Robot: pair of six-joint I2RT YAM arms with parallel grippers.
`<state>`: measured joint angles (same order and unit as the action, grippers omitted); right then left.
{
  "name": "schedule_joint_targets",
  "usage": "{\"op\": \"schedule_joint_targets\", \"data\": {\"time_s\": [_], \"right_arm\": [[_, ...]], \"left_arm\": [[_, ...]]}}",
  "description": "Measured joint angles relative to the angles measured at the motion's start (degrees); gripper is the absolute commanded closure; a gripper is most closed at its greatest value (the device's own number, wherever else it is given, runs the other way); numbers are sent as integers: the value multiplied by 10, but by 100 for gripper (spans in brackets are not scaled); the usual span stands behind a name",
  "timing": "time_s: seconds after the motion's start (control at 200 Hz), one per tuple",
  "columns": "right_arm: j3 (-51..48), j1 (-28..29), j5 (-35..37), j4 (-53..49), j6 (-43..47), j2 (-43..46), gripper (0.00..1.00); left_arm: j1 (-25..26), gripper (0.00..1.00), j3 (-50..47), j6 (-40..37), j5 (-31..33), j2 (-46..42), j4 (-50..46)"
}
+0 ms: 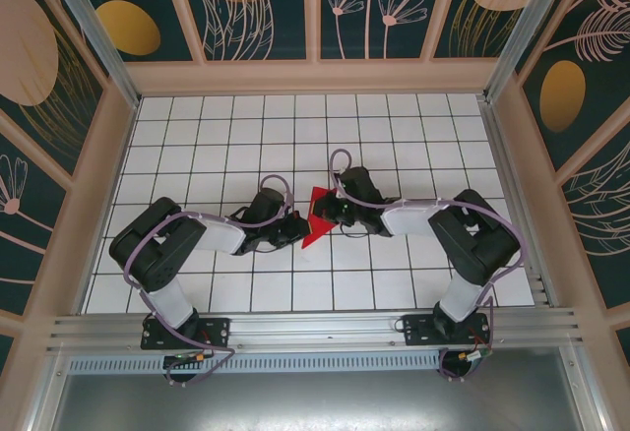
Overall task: Fold a paper plane with a square sheet of paper (pick it up from the middle)
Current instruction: Fourth fold the wing at the center of the table.
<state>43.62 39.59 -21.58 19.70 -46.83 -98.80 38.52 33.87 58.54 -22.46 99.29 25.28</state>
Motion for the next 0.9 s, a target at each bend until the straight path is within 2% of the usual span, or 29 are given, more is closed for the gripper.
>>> {"op": "schedule_joint_targets", "data": {"time_s": [0.31, 0.575, 0.901], "right_arm": [[0, 2, -16, 9, 0, -56, 97], [4, -4, -11, 2, 1, -59, 96], [28, -67, -24, 6, 5, -81, 95]], "left_arm": [[0, 100, 0, 0, 0, 0, 0], [0, 100, -4, -2, 3, -1, 4], [1, 100, -24, -8, 6, -1, 37]]}}
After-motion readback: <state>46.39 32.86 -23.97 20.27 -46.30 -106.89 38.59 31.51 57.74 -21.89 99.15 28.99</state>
